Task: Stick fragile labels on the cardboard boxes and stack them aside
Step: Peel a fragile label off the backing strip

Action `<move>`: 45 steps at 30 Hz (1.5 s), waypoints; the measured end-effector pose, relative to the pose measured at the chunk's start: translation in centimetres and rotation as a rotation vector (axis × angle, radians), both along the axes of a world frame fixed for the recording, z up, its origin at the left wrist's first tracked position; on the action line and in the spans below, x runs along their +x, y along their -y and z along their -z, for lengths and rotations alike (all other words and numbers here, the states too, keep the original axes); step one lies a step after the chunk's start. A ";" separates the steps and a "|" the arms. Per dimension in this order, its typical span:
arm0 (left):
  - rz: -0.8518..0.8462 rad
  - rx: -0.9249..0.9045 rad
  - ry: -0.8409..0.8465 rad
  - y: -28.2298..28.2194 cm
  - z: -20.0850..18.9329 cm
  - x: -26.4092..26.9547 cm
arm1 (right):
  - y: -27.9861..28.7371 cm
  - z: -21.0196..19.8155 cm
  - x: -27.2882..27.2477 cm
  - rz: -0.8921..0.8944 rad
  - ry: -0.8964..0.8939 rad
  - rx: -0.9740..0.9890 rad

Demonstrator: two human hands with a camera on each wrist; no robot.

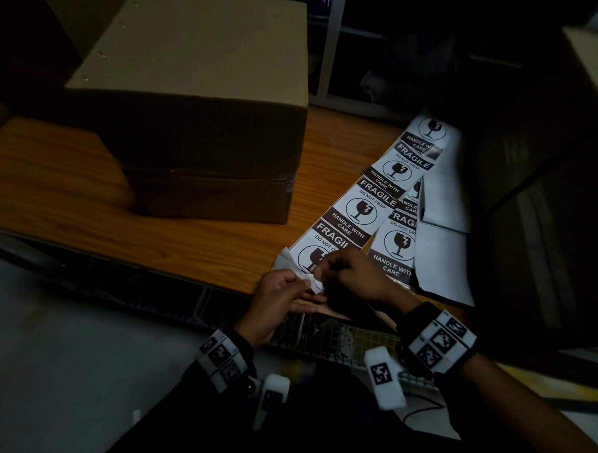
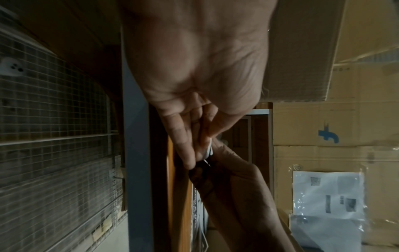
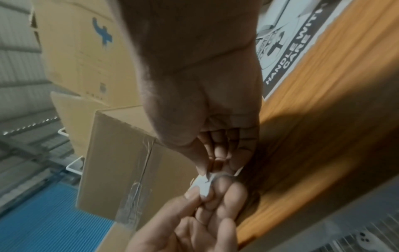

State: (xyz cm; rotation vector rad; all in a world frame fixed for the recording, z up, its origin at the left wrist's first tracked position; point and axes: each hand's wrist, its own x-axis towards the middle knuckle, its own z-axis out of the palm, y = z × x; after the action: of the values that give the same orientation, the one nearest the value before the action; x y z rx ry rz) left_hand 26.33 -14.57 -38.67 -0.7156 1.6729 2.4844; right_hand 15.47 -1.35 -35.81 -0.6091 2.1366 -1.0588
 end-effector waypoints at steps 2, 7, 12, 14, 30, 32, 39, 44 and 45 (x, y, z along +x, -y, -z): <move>0.005 0.000 -0.007 0.0 0.2 0.0 | 0.1 -0.2 0.1 0.022 0.042 0.005; 0.020 -0.005 -0.027 0.2 0.4 0.2 | 0.1 -0.3 0.4 0.098 0.154 -0.029; 0.031 -0.025 -0.023 0.5 0.9 0.4 | -0.1 0.1 0.5 0.140 0.295 -0.117; 0.018 -0.031 -0.013 0.5 1.1 0.4 | -0.2 0.0 0.7 0.199 0.359 -0.178; -0.046 0.020 0.014 -0.3 0.0 -0.2 | -4.0 3.6 2.1 0.032 -1.017 0.188; -0.058 0.003 0.011 -0.3 0.1 -0.1 | -4.9 4.7 3.0 -0.085 -0.997 0.180; -0.052 -0.022 -0.001 -0.5 0.0 0.1 | -7.0 4.8 5.6 -0.172 -0.957 0.140; -0.044 -0.041 0.013 -0.4 0.0 0.1 | -7.8 4.1 6.4 -0.187 -0.896 0.155; -0.043 -0.046 0.016 -0.5 0.0 0.1 | -7.6 3.9 6.2 -0.151 -0.858 0.141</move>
State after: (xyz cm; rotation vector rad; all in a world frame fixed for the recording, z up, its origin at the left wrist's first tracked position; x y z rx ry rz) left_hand 26.48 -14.11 -38.64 -0.7822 1.7321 2.4691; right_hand 21.67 6.24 -39.75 -1.3018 2.7798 -0.5935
